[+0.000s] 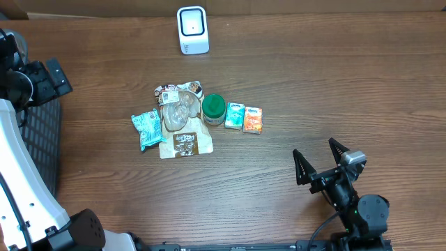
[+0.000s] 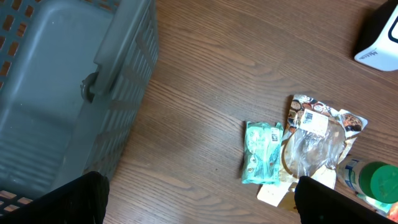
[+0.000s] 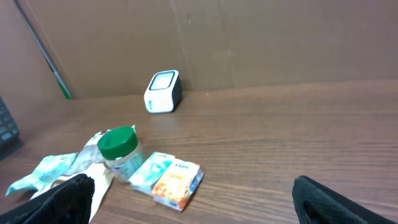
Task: Scan the item barcode
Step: 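Move the right gripper over the two Kleenex packs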
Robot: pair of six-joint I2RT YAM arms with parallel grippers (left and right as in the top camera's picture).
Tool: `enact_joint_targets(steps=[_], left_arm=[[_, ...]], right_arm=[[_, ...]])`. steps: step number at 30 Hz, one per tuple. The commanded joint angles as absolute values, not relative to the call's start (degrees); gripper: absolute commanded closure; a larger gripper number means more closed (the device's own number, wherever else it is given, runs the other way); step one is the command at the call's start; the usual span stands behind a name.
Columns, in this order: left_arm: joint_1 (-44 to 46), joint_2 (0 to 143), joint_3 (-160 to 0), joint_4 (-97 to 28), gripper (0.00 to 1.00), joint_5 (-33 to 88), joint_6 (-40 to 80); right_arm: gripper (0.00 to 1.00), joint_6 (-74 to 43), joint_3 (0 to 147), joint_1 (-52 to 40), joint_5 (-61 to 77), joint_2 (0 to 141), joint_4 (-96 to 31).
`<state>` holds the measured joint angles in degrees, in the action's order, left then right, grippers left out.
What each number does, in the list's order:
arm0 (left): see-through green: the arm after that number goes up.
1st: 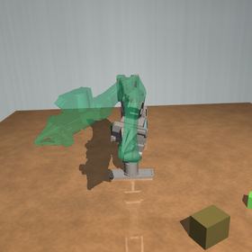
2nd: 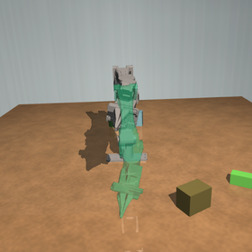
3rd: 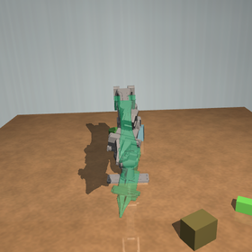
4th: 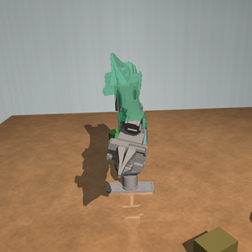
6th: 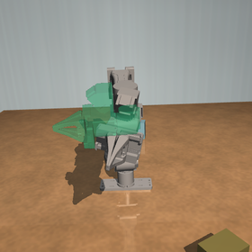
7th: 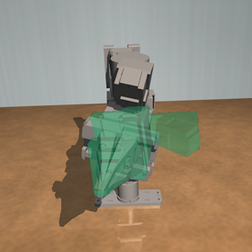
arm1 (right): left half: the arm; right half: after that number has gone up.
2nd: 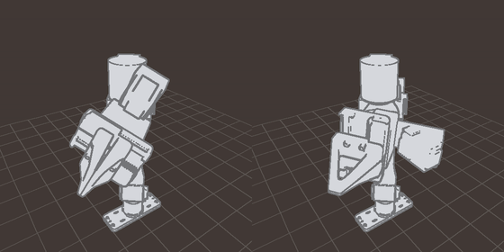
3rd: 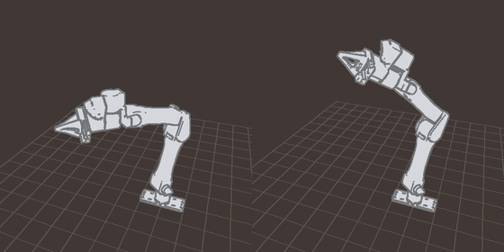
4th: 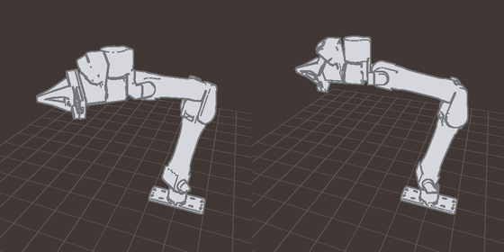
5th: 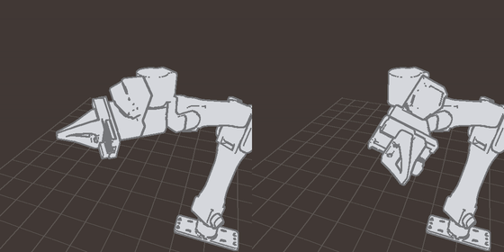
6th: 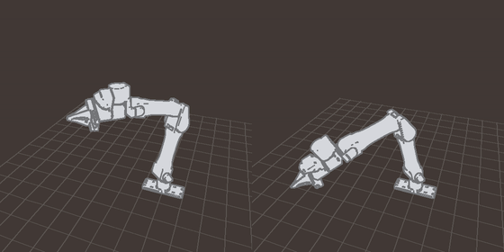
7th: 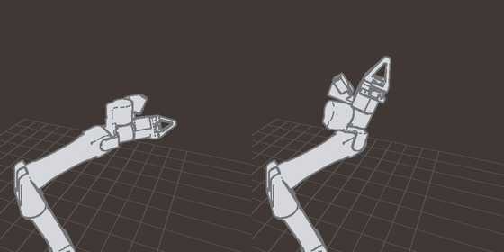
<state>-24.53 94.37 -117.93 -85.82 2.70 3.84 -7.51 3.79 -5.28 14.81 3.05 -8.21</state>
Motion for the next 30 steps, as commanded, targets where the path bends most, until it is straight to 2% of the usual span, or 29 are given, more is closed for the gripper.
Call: enact_joint_targets(steps=[1, 9, 16, 27, 30], left_arm=[[-24.7, 94.5, -119.0, -85.9, 0.00, 1.9, 2.5], [-24.7, 94.5, -119.0, -85.9, 0.01, 1.9, 2.5], [-24.7, 94.5, -119.0, -85.9, 0.00, 1.9, 2.5], [-24.7, 94.5, -119.0, -85.9, 0.01, 1.9, 2.5], [-24.7, 94.5, -119.0, -85.9, 0.01, 1.9, 2.5]], right_arm=[[0.00, -7.7, 11.6, -5.2, 16.2, 7.1, -9.1], [0.00, -7.6, 27.6, -5.2, 20.8, 24.1, -14.7], [0.00, -7.2, 41.5, -5.2, 23.9, 38.0, -25.4], [0.00, -6.7, 71.9, -5.2, 27.1, 61.8, -51.6], [0.00, -3.0, 80.4, -5.3, 27.6, 68.4, -60.9]])
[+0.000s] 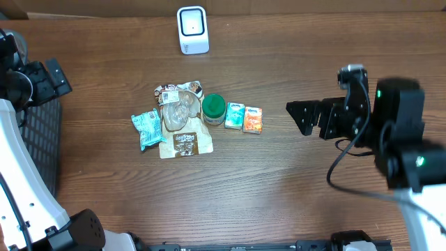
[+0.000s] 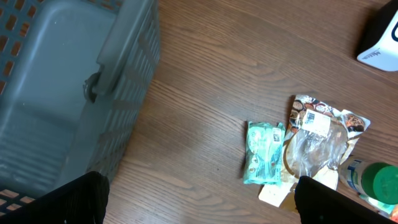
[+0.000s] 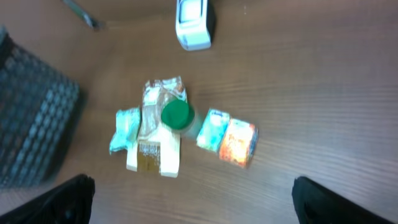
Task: Scan the item barcode
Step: 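Move the right gripper over the two Kleenex packs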
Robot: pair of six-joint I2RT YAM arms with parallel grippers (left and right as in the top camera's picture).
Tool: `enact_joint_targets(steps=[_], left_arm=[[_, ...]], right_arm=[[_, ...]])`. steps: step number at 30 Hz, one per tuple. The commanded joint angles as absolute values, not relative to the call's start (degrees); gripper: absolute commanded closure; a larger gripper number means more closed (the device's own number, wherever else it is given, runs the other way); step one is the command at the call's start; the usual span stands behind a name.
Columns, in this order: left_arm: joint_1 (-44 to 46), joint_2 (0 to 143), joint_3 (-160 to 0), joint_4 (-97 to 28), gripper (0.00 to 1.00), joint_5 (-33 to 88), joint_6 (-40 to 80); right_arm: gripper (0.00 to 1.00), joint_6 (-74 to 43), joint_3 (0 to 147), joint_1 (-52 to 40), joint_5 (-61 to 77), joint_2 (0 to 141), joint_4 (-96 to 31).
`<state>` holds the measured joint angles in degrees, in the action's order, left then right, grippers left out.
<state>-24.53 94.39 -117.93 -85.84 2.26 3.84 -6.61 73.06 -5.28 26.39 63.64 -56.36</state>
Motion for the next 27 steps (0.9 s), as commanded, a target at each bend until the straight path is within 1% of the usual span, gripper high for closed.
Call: enact_joint_targets(steps=[1, 3, 11, 14, 16, 18, 21, 24, 27], left_arm=[[-24.7, 94.5, -119.0, -85.9, 0.00, 1.9, 2.5], [-24.7, 94.5, -119.0, -85.9, 0.00, 1.9, 2.5], [-24.7, 94.5, -119.0, -85.9, 0.01, 1.9, 2.5], [-24.7, 94.5, -119.0, -85.9, 0.00, 1.9, 2.5], [-24.7, 94.5, -119.0, -85.9, 0.00, 1.9, 2.5], [-24.7, 94.5, -119.0, -85.9, 0.00, 1.9, 2.5], [-24.7, 94.5, -119.0, -85.9, 0.00, 1.9, 2.5], [-24.7, 94.5, -119.0, -85.9, 0.00, 1.9, 2.5], [-24.7, 94.5, -119.0, -85.9, 0.00, 1.9, 2.5]], right_arm=[[0.00, -2.5, 82.3, -5.3, 27.9, 70.2, -62.8], [0.00, -2.7, 84.6, -5.3, 28.4, 73.4, -63.9], [0.00, -3.0, 84.6, -5.3, 29.3, 81.4, -59.5], [0.15, -4.8, 84.6, -5.5, 29.2, 85.6, -59.8], [0.32, -6.5, 84.4, -6.4, 29.0, 89.1, -59.9], [0.39, -8.5, 84.4, -7.2, 28.5, 91.6, -59.9], [0.44, -12.1, 84.3, -9.0, 24.3, 95.1, -59.9], [0.45, -15.4, 84.3, -11.4, 20.2, 98.7, -59.6], [0.45, -17.0, 84.3, -13.9, 19.0, 101.8, -58.6]])
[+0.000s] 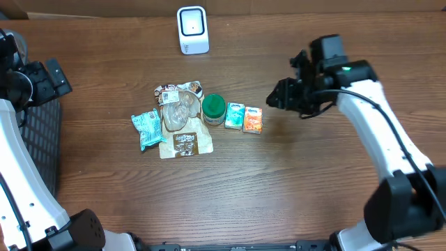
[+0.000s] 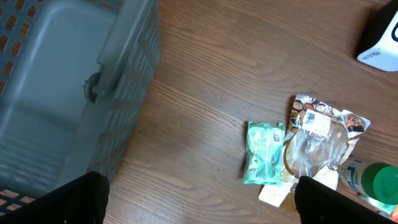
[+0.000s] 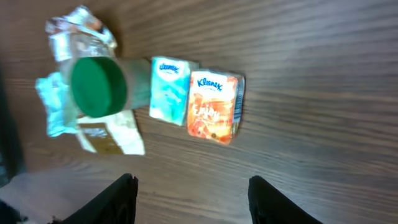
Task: Scan the item barcode
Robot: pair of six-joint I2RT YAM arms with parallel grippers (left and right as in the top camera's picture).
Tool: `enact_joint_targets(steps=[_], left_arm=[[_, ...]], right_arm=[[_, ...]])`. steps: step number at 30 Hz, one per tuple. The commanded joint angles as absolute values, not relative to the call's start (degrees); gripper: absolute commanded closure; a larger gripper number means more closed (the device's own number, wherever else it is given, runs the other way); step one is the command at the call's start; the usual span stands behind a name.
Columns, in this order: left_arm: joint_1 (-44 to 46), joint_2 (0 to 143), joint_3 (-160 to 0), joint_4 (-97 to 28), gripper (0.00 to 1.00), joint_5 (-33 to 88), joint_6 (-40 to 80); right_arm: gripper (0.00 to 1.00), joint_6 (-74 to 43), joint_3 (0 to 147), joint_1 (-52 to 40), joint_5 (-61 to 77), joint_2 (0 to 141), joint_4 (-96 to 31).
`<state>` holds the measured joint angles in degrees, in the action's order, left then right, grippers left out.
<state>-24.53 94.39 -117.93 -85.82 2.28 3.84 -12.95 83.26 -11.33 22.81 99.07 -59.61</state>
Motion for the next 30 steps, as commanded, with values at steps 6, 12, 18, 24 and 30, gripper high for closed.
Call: enact_joint_targets(steps=[6, 12, 18, 24, 30], left_arm=[[-24.7, 94.5, -119.0, -85.9, 0.00, 1.9, 2.5], [-24.7, 94.5, -119.0, -85.9, 0.01, 1.9, 2.5], [-24.7, 94.5, -119.0, -85.9, 0.01, 1.9, 2.5], [-24.7, 94.5, -119.0, -85.9, 0.00, 1.9, 2.5], [-24.7, 94.5, -119.0, -85.9, 0.00, 1.9, 2.5]], right_arm=[[0.54, -23.7, 84.3, -19.6, 13.1, 107.3, -55.1], [0.72, -31.8, 84.3, -24.0, 5.4, 110.0, -54.1], [0.82, -36.3, 82.0, -28.1, 4.1, 112.3, -50.7], [0.82, -36.2, 80.3, -29.6, 3.2, 112.3, -48.9], [0.82, -36.2, 80.2, -29.6, 3.0, 112.3, -48.9]])
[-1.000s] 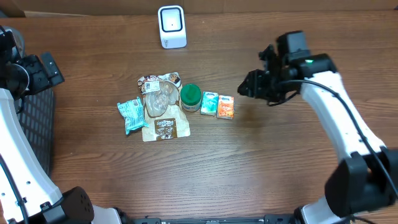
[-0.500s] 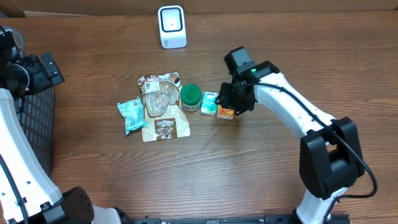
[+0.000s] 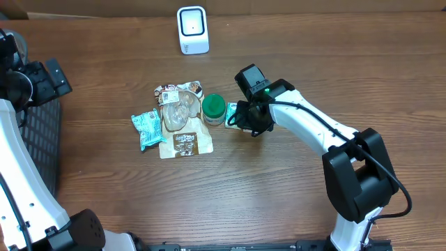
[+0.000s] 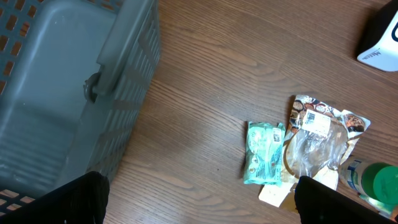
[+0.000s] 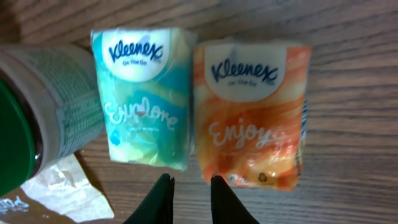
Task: Scan the item barcode
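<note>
Two Kleenex tissue packs lie side by side on the wooden table: an orange one (image 5: 255, 118) and a teal one (image 5: 146, 99). My right gripper (image 5: 189, 180) hangs close above their near edge, open by a narrow gap with only bare wood between the fingertips. In the overhead view it (image 3: 252, 124) covers the orange pack. The white barcode scanner (image 3: 192, 29) stands at the table's far edge. My left gripper (image 4: 199, 211) is wide open and holds nothing, high over the left side by the basket.
A green-lidded jar (image 3: 213, 107) touches the teal pack on its left. Beyond it lie a brown bag under clear wrap (image 3: 182, 136) and a teal snack pouch (image 3: 146, 128). A grey plastic basket (image 4: 56, 93) stands at the left edge.
My right gripper has moved left and down from beside the orange pack to just above both tissue packs, and its jaws have narrowed. The left arm and all items are unmoved.
My right gripper stood wide open low at the near right of the table. Then it was higher, right of the items, looking down on them. After that it was close to the orange pack with jaws narrower, and now hangs right over the packs.
</note>
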Robot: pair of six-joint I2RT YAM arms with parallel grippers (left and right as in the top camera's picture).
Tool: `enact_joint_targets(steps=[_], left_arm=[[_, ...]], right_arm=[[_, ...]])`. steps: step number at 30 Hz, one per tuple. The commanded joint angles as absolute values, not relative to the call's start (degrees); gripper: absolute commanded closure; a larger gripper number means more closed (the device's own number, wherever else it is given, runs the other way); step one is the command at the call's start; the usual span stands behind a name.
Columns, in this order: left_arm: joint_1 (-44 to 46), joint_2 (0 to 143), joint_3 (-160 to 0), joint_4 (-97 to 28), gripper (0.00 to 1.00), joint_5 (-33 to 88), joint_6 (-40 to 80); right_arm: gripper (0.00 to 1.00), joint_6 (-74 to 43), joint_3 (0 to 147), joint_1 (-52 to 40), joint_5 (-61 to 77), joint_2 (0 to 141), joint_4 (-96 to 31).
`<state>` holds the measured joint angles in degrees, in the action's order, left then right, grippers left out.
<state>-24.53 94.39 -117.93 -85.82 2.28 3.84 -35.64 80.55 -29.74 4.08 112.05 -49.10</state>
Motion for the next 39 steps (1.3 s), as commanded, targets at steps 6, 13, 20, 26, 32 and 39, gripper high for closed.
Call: enact_joint_targets(steps=[6, 13, 20, 26, 32, 39], left_arm=[[-24.7, 94.5, -119.0, -85.9, 0.00, 1.9, 2.5], [-24.7, 94.5, -119.0, -85.9, 0.01, 1.9, 2.5], [-24.7, 94.5, -119.0, -85.9, 0.01, 1.9, 2.5], [-24.7, 94.5, -119.0, -85.9, 0.01, 1.9, 2.5], [-24.7, 94.5, -119.0, -85.9, 0.00, 1.9, 2.5], [-24.7, 94.5, -119.0, -85.9, 0.01, 1.9, 2.5]], right_arm=[[0.82, -36.2, 79.7, -30.1, 3.5, 112.3, -48.8], [0.82, -38.2, 77.3, -31.4, 3.5, 112.4, -46.1], [0.82, -38.8, 76.3, -31.3, 1.9, 113.1, -45.4], [0.82, -38.8, 76.3, -28.8, -1.5, 113.1, -47.7], [0.82, -35.0, 76.4, -23.3, -3.0, 113.1, -49.6], [0.81, -25.6, 76.9, -14.1, -1.0, 113.0, -44.1]])
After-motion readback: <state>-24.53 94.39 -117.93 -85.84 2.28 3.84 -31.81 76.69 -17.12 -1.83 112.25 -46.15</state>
